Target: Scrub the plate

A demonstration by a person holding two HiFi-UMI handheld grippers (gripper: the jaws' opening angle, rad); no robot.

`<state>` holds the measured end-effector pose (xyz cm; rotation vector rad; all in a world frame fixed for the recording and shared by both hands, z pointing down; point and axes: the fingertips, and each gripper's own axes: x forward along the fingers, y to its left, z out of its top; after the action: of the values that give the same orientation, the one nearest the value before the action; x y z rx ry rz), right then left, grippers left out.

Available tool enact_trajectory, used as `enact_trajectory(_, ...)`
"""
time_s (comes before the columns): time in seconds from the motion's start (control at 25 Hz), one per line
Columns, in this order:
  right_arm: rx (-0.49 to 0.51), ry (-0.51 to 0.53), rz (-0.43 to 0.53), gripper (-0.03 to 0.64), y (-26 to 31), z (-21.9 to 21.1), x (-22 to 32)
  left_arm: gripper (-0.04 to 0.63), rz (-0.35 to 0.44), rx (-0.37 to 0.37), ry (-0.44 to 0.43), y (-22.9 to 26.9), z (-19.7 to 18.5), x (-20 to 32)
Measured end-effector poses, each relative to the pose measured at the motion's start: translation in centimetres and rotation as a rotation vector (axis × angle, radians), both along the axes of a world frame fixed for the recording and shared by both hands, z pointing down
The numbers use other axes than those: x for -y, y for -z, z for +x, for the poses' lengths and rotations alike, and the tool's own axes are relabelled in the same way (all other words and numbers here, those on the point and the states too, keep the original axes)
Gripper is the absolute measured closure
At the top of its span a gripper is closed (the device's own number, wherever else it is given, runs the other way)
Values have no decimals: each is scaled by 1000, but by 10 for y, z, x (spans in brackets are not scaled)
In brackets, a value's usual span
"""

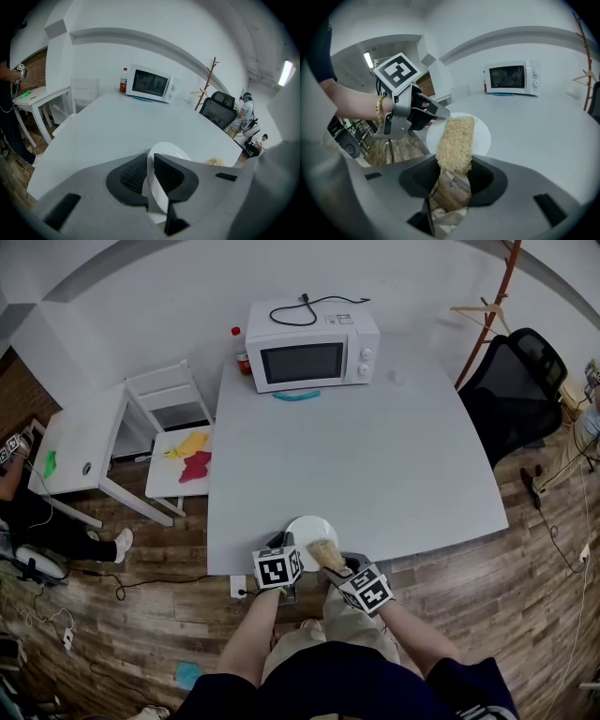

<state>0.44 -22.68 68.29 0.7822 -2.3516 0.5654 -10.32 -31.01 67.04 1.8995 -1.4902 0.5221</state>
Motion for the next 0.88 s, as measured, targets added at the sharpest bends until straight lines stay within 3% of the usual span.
enact_trajectory(0.88, 58, -167, -5, 445, 12, 35, 18, 540, -26, 54, -16, -22, 9, 30)
